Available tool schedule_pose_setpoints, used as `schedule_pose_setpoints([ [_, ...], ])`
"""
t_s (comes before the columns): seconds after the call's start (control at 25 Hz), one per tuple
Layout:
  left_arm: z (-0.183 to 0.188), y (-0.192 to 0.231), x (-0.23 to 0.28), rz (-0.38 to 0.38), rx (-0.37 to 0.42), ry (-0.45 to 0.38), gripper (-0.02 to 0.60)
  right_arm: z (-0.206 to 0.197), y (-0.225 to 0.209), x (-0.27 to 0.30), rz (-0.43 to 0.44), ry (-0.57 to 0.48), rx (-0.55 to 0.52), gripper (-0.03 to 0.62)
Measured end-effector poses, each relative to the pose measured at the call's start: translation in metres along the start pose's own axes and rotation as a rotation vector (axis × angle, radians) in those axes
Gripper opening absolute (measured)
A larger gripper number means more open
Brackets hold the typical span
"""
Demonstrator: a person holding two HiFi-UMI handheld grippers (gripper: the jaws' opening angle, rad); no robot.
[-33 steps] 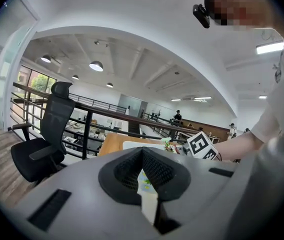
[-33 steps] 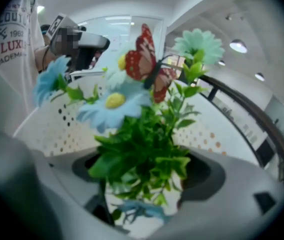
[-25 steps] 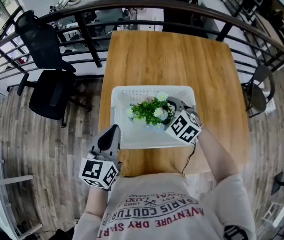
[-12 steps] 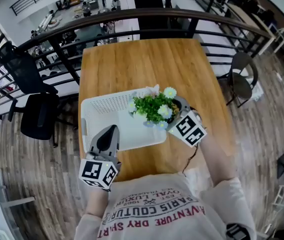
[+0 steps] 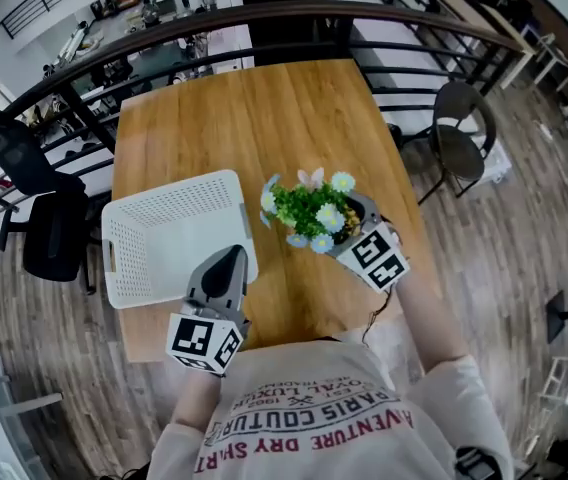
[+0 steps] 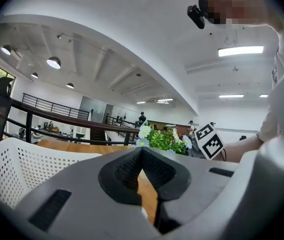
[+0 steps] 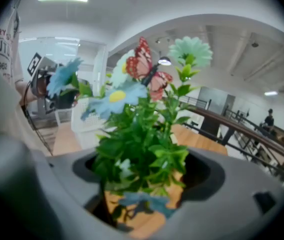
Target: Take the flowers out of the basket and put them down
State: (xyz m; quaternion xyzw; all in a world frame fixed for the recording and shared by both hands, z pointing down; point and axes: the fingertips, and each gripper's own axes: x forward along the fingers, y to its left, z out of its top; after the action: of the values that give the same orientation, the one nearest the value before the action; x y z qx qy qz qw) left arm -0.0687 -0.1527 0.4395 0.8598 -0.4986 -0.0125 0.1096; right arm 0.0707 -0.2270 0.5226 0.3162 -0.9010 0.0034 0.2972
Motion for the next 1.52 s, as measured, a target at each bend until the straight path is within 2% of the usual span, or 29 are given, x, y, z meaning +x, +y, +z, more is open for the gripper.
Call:
schedule_pose_setpoints([
  [0.32,-0.033,-0.062,0.030,-0.034,-0.001,0.027,0.021,-0.100,0.002,0.002,0.039,0.062,0.133,0.431],
  [0.4,-0.044,-0.070,0.031,-0.028,0.006,0.048,0.021,-0.122,0.008,0.008,0.052,0.085,0.144,0.431],
  [0.52,-0.060,-0.072,0.027,0.001,-0.032,0.079,0.021,-0.151,0.016,0.023,0.065,0.116,0.153,0.431],
  [0.68,-0.073,-0.066,0.022,0.043,-0.077,0.116,0.021,-0.161,0.018,0.034,0.086,0.122,0.168,0.430],
  [0.92,-0.082,-0.065,0.018,0.068,-0.079,0.135,0.021,-0.177,0.027,0.034,0.099,0.147,0.149,0.430],
  [1.12,-0.086,-0.069,0.023,0.054,-0.073,0.143,0.021,-0.193,0.031,0.038,0.080,0.188,0.165,0.430],
  [1.32,-0.088,-0.065,0.025,0.047,-0.070,0.151,0.021,-0.208,0.029,0.038,0.029,0.222,0.129,0.419],
  [1.52,-0.082,-0.057,0.021,0.054,-0.072,0.142,0.021,-0.209,0.025,0.030,-0.002,0.225,0.157,0.420],
])
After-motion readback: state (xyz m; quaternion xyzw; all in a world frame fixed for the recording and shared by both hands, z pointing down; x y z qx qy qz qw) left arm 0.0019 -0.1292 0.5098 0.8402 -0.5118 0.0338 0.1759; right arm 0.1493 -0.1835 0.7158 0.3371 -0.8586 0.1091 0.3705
